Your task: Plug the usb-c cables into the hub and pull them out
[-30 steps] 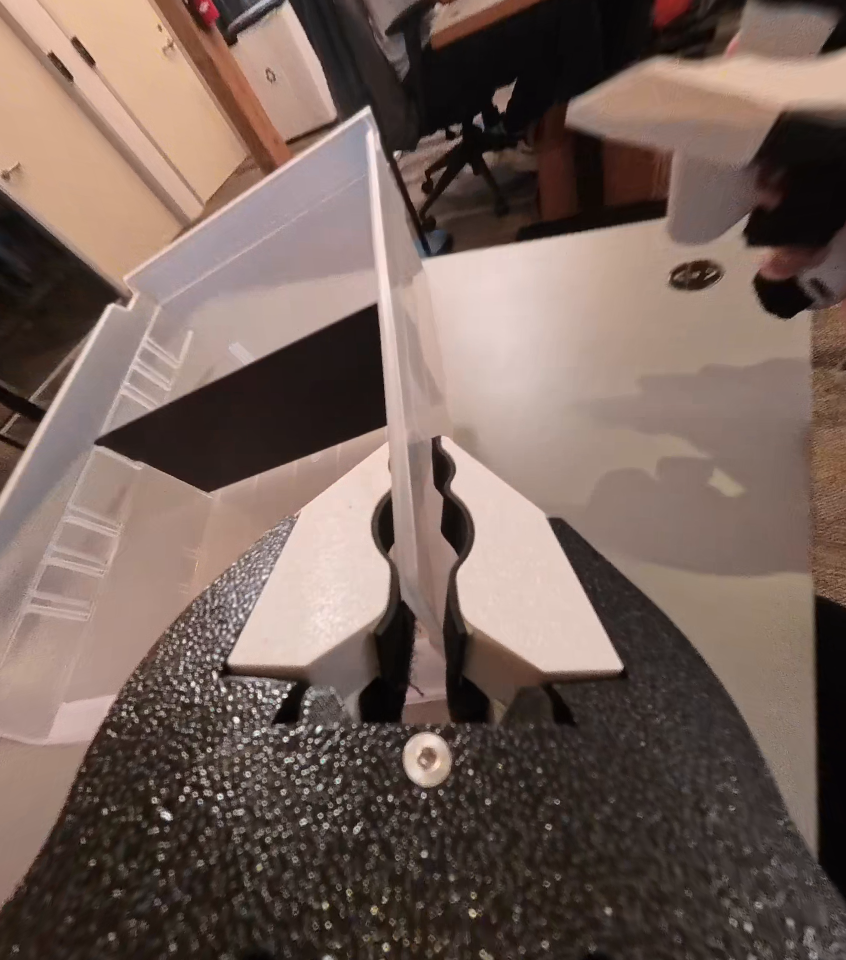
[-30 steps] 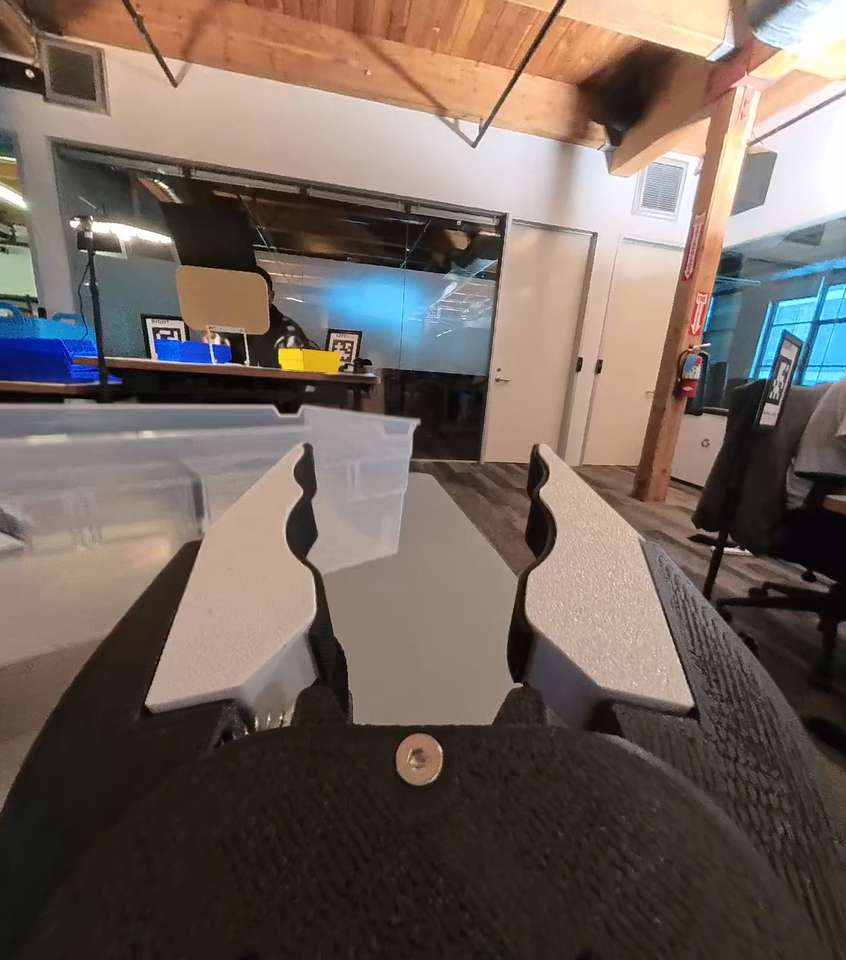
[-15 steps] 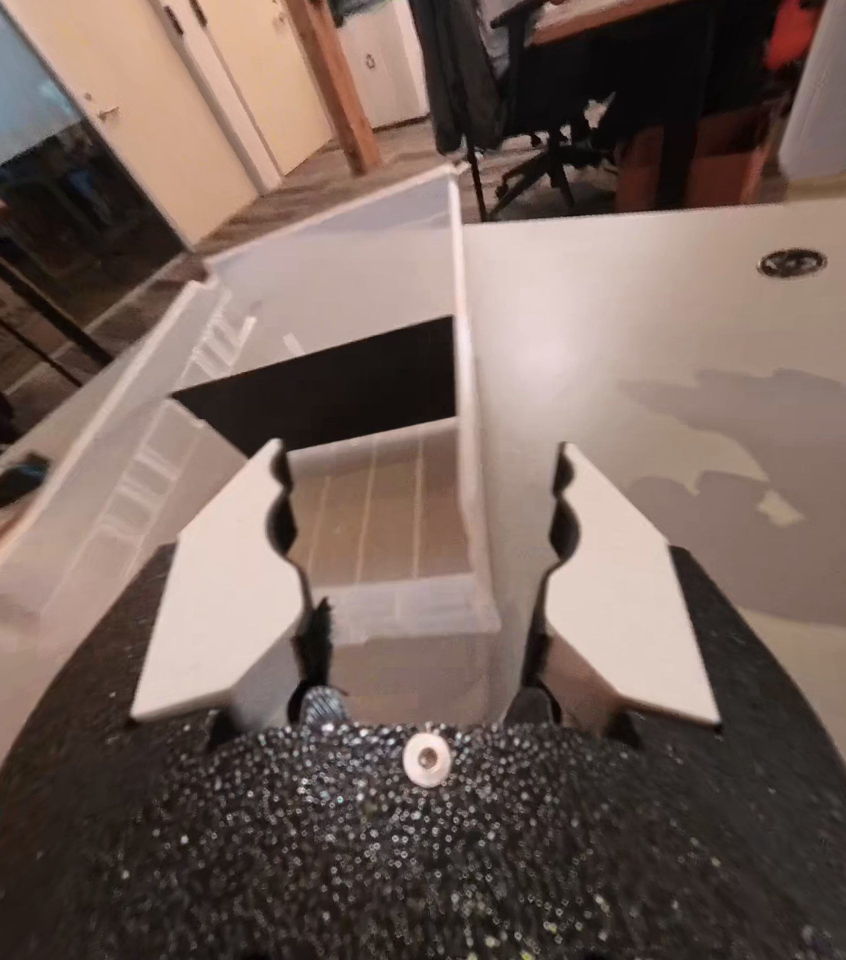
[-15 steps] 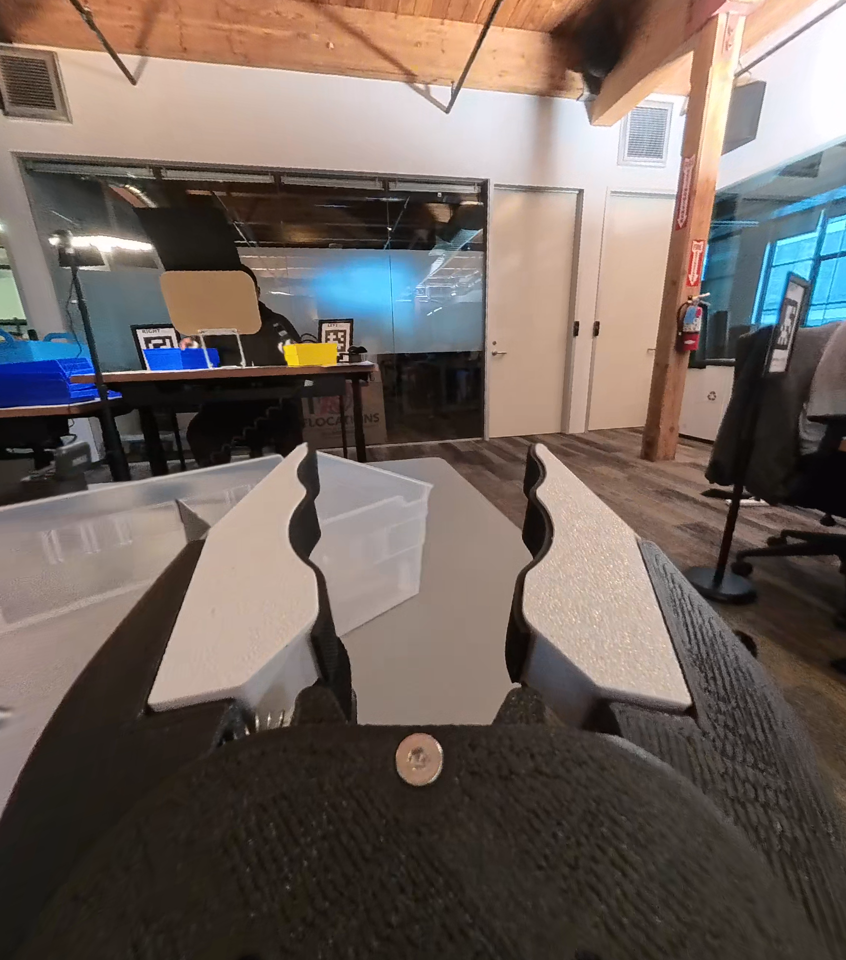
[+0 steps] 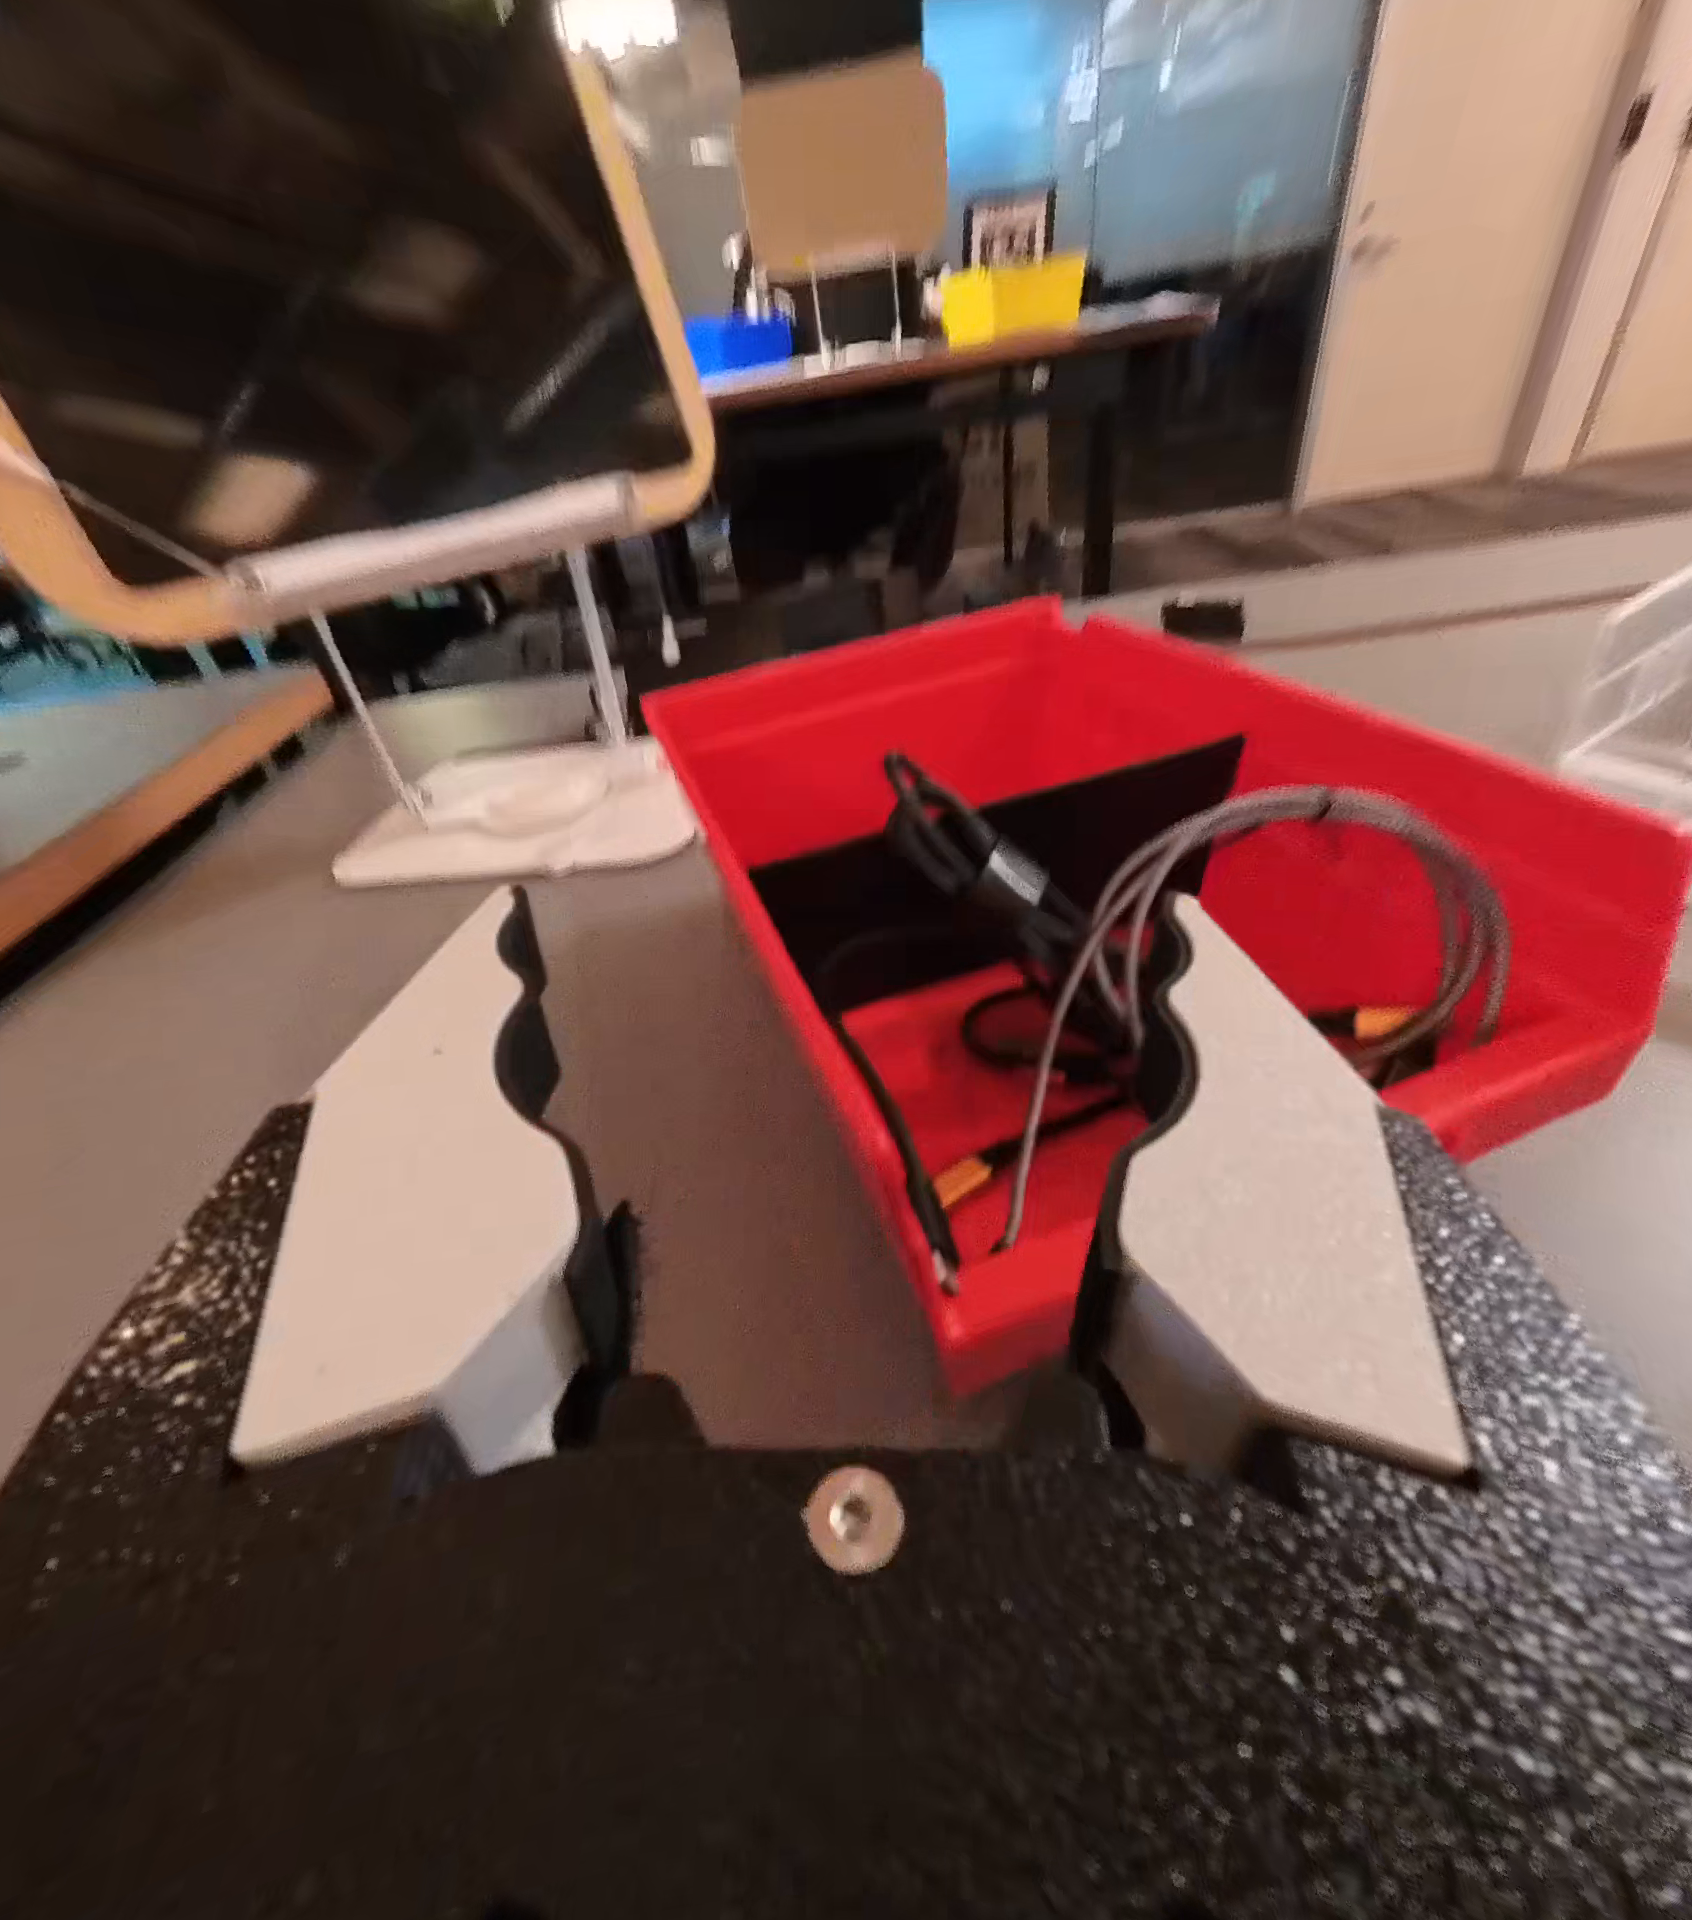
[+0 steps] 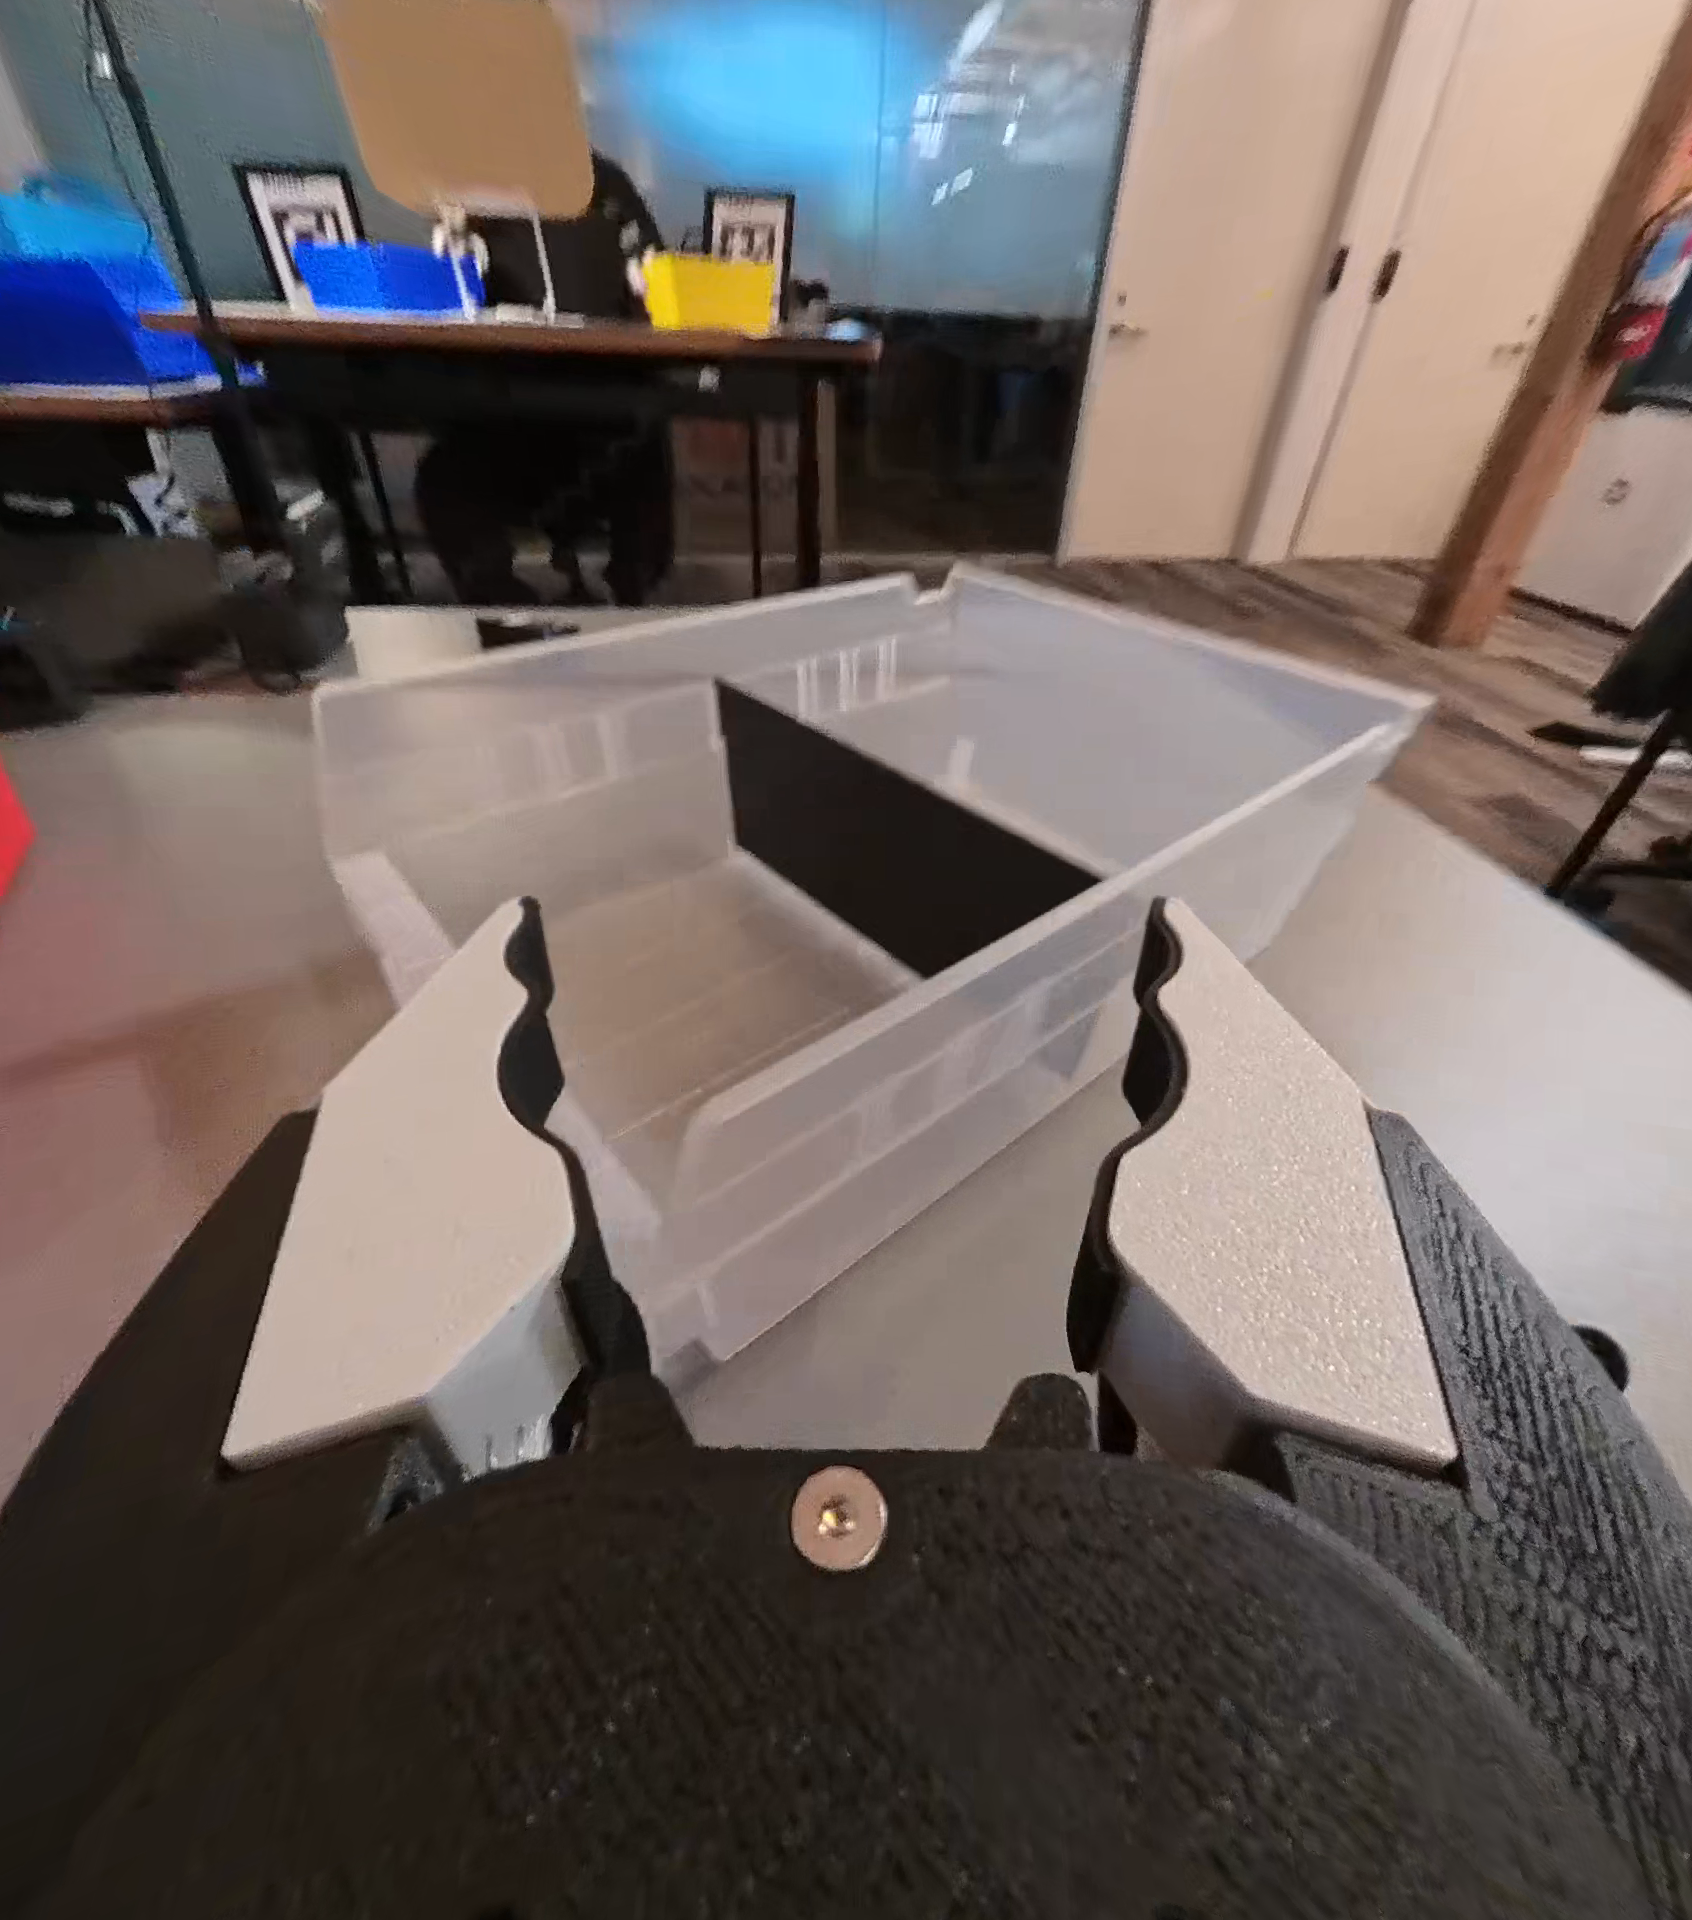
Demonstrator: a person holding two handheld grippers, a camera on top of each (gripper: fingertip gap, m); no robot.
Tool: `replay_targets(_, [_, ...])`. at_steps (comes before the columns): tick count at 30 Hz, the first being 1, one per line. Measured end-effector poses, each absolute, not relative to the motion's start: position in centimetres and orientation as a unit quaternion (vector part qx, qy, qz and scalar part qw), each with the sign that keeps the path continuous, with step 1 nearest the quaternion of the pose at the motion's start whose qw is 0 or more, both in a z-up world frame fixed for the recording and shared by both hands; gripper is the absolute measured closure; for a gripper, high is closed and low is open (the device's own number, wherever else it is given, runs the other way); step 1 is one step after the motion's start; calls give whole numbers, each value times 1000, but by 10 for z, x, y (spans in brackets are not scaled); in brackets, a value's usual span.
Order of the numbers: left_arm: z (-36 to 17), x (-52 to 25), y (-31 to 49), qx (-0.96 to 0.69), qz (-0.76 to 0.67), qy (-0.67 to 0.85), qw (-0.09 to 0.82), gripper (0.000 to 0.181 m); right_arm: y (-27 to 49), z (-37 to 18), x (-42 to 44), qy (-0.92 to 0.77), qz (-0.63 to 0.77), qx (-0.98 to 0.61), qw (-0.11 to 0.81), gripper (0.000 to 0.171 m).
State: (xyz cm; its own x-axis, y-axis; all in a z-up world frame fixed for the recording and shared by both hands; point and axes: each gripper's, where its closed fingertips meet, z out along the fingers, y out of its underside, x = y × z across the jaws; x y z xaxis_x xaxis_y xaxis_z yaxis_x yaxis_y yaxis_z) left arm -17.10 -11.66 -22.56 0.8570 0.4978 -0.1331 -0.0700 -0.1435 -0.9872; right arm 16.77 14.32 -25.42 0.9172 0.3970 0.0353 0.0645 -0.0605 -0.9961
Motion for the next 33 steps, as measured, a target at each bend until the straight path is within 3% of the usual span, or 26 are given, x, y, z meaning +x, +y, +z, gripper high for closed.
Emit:
replay_targets(3, [-258, -182, -111, -764, 205, -150, 594, 80, 151, -280, 155, -171, 122, -754, 622, 59])
replay_targets(4, [-266, -184, -109, -770, 204, -147, 586, 90, 154, -284, 156, -171, 118, -761, 615, 60])
replay_targets(5, [-272, -186, -108, -774, 209, -144, 579, 112, 157, -287, 161, -171, 110, -766, 611, 63])
replay_targets(7, [-274, -192, -109, -767, 229, -140, 582, 122, 159, -288, 169, -175, 119, -771, 600, 66])
replay_targets(8, [-274, -192, -108, -765, 224, -135, 588, 131, 160, -289, 175, -174, 126, -775, 595, 76])
replay_targets(11, [-278, -199, -111, -776, 216, -133, 578, 143, 160, -292, 200, -187, 122, -781, 583, 127])
replay_targets(15, [-294, -217, -119, -802, 197, -140, 547, 177, 173, -293, 241, -181, 90, -789, 580, 150])
replay_targets(20, [-292, -236, -125, -795, 186, -149, 559, 178, 188, -295, 286, -203, 72, -797, 564, 167])
replay_targets(24, [-292, -251, -142, -790, 181, -157, 565, 178, 183, -295, 311, -207, 138, -795, 553, 169])
replay_targets(33, [-290, -302, -191, -784, 157, -184, 572, 179, 180, -295, 314, -247, 134, -778, 562, 168])
